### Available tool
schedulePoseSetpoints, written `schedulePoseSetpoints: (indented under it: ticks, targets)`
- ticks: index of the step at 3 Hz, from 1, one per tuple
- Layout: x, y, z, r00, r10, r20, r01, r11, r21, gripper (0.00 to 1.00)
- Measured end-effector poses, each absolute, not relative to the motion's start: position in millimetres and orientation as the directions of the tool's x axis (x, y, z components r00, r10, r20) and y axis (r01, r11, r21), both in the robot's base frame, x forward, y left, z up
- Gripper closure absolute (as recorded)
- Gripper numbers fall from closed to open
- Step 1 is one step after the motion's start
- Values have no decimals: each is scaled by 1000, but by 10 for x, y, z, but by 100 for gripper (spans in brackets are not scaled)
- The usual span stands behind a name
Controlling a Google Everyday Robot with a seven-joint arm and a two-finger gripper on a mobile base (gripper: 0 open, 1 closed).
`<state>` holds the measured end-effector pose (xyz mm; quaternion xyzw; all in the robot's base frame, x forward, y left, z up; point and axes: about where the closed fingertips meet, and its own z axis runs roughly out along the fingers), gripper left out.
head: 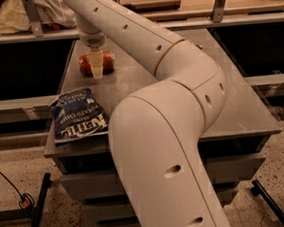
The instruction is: Place coke can upright
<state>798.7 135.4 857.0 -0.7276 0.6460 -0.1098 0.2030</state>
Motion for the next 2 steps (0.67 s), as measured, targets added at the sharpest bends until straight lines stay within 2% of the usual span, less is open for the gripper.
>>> schedulePoseSetpoints:
  ticks: [2]
  targets:
    - [7972, 1487, 8546, 167, -980, -111, -904, -107, -414, 0]
